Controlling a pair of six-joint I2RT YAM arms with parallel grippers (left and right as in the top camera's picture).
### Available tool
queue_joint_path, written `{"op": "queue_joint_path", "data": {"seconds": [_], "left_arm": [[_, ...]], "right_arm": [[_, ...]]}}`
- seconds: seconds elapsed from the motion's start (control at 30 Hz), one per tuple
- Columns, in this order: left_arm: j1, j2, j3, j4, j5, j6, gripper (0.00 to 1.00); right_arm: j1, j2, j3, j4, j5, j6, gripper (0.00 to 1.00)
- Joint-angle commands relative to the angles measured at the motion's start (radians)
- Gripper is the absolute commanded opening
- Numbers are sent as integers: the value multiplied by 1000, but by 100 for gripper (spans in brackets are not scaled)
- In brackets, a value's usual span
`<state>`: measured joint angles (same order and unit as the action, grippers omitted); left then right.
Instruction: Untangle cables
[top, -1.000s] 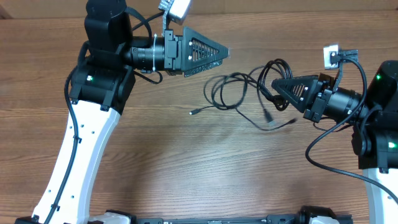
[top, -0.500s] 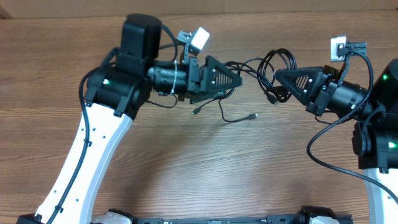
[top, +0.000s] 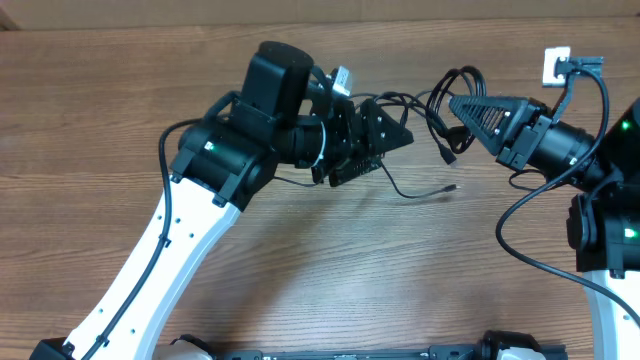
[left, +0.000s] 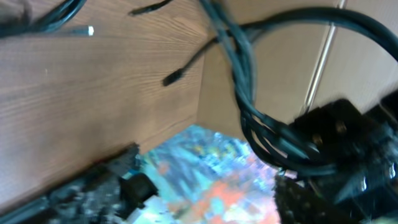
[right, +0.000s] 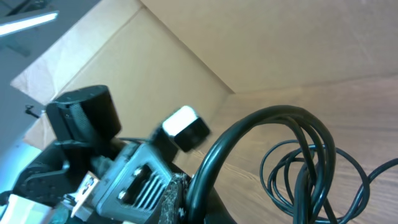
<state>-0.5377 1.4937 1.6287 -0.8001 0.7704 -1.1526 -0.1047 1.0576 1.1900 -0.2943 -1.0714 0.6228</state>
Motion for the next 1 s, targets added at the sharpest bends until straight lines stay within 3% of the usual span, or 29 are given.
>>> {"op": "queue_joint_path", "data": {"seconds": [0.0,0.07,0.17,0.33,0.57,0.7,0.97], "left_arm": [[-8,8,10,0,-63,-319,91],[-13,8,10,5,-60,-406,93],[-28,9,10,47,-64,-444,82],[-64,10,10,137,-73,-510,80],[-80,18,10,163,-98,-568,78],[-86,19,10,205,-99,-584,70],[-109,22,10,237,-148,-615,70]], "right_arm": [[-4,-8,9,51,-31,43,4],[-4,-8,9,71,-31,43,4],[-4,-8,9,85,-29,50,4],[-3,-8,9,135,-34,141,4],[-3,-8,9,245,-74,208,4],[-3,-8,9,248,-74,218,4],[-1,-8,9,248,-113,227,4]]}}
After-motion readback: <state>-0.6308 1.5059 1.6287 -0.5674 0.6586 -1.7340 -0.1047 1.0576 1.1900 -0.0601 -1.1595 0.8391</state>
